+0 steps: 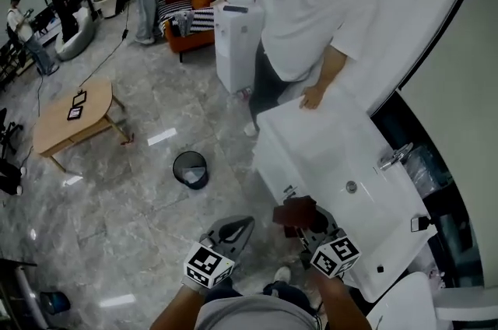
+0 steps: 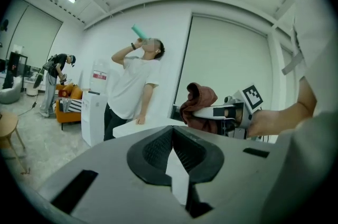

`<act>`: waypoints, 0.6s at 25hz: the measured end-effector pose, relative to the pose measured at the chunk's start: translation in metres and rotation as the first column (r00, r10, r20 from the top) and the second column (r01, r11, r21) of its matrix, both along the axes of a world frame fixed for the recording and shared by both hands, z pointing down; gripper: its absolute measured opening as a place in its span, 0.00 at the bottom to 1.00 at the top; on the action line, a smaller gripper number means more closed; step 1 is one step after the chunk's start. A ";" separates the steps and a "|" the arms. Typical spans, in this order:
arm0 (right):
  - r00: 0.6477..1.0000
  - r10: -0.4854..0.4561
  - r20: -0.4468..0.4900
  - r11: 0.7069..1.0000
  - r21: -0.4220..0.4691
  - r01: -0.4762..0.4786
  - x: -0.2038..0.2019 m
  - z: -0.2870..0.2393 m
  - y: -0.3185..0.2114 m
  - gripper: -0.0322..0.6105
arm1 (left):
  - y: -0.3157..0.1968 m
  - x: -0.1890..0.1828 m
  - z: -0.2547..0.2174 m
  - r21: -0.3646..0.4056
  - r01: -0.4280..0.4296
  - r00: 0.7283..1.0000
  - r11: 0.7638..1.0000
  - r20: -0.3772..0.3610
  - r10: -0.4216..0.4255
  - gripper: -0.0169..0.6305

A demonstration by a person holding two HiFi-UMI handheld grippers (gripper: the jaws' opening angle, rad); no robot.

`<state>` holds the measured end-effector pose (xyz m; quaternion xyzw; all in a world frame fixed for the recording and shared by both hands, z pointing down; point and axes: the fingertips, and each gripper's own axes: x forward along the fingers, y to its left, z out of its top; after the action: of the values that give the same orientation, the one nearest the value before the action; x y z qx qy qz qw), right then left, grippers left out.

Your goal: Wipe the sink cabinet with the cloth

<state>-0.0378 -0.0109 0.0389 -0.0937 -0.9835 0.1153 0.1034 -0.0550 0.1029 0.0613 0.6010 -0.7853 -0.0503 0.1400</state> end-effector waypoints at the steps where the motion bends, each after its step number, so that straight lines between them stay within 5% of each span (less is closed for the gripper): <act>1: 1.000 -0.007 0.010 1.000 0.008 0.007 0.002 -0.011 0.000 0.20 | 0.000 -0.001 -0.010 0.012 0.001 1.000 1.000 0.014 -0.002 0.04; 15: 0.989 -0.032 0.142 0.998 0.062 0.024 -0.003 -0.077 -0.004 0.20 | -0.011 -0.015 -0.087 0.110 0.014 0.991 0.994 0.134 -0.029 0.05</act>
<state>-0.0406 -0.0151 -0.0382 -0.1124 -0.9900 0.0772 0.0371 -0.0704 0.0922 -0.0252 0.6011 -0.7956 -0.0535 0.0531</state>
